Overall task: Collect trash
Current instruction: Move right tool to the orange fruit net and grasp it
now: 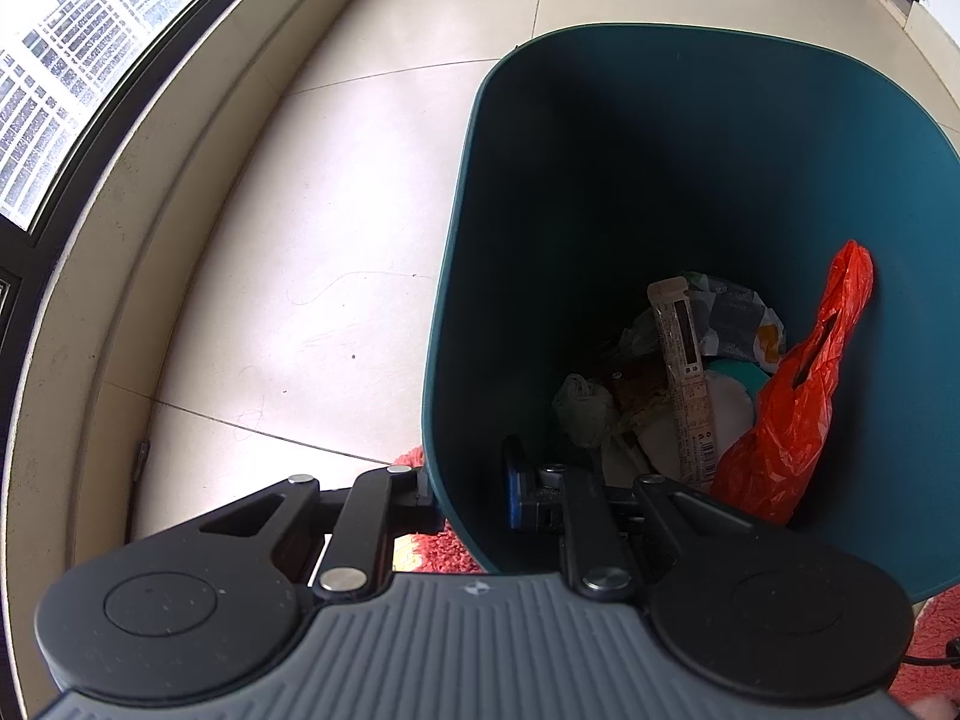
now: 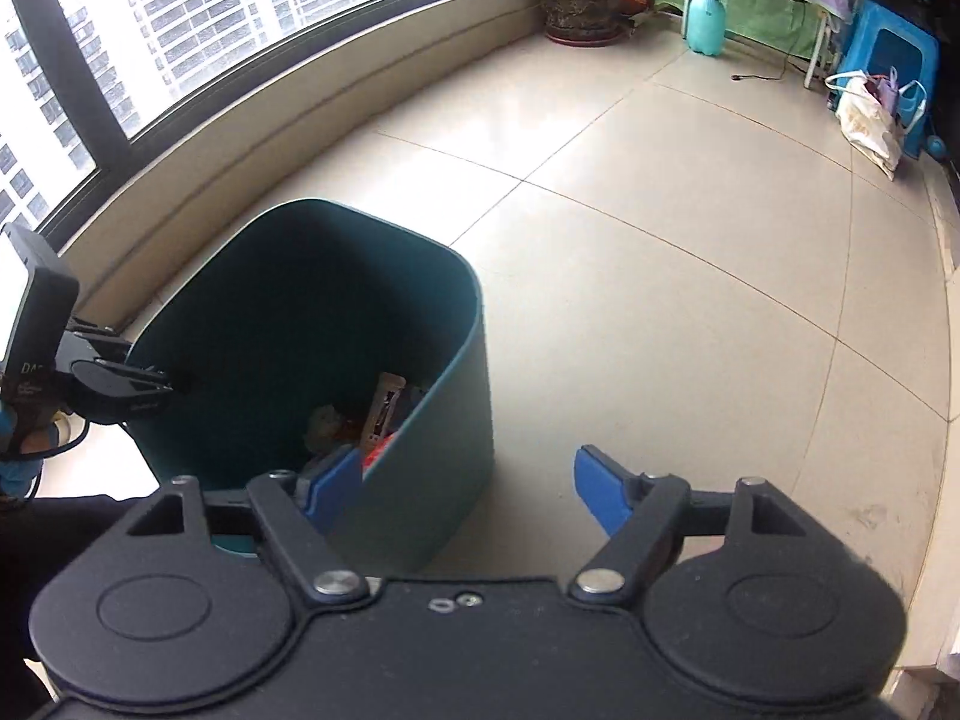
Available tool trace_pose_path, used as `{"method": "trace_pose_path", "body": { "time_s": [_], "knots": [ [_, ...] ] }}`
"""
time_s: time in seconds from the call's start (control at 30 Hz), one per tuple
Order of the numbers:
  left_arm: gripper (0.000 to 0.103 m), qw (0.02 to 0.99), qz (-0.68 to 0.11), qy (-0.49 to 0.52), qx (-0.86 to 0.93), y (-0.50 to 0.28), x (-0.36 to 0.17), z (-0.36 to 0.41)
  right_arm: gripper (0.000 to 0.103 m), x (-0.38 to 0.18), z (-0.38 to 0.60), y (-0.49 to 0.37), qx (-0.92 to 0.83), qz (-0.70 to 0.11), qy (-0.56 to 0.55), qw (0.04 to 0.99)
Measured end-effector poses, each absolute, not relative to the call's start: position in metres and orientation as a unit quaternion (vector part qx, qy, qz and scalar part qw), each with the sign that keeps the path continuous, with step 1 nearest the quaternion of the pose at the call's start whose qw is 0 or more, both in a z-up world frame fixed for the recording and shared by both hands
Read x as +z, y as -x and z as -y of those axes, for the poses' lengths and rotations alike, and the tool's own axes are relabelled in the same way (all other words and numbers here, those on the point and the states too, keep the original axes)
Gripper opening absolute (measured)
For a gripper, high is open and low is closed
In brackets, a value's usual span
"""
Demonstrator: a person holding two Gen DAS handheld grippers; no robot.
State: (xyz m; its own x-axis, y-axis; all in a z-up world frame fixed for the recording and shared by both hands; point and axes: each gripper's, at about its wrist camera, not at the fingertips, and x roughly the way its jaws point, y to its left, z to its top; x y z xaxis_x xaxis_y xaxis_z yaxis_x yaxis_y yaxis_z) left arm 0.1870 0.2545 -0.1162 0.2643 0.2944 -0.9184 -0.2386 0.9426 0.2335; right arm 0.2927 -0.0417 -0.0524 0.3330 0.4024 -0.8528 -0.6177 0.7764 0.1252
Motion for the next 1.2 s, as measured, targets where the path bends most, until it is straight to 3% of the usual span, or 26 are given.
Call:
{"method": "trace_pose_path", "body": {
  "time_s": [0.27,0.43,0.93,1.0,1.1,1.2],
  "knots": [
    [0.017,0.79,-0.587,-0.029,0.174,-0.19,-0.12,-0.253,0.091,-0.095,0.157,-0.35,0.161,-0.53,0.018,0.832],
    [0.017,0.783,-0.595,-0.038,0.174,-0.191,-0.125,-0.25,0.096,-0.15,0.204,-0.379,0.083,-0.566,-0.02,0.82],
    [0.017,0.77,-0.61,-0.04,0.184,-0.199,-0.131,-0.248,0.095,-0.301,0.212,-0.431,0.018,-0.628,-0.062,0.776],
    [0.017,0.769,-0.611,-0.041,0.185,-0.2,-0.132,-0.248,0.092,-0.311,0.212,-0.434,0.01,-0.631,-0.063,0.774],
    [0.018,0.767,-0.613,-0.041,0.187,-0.201,-0.133,-0.248,0.078,-0.322,0.212,-0.437,0.002,-0.635,-0.067,0.77],
    [0.018,0.766,-0.613,-0.042,0.189,-0.202,-0.133,-0.247,0.057,-0.324,0.211,-0.437,-0.001,-0.637,-0.066,0.768]
  ]
}}
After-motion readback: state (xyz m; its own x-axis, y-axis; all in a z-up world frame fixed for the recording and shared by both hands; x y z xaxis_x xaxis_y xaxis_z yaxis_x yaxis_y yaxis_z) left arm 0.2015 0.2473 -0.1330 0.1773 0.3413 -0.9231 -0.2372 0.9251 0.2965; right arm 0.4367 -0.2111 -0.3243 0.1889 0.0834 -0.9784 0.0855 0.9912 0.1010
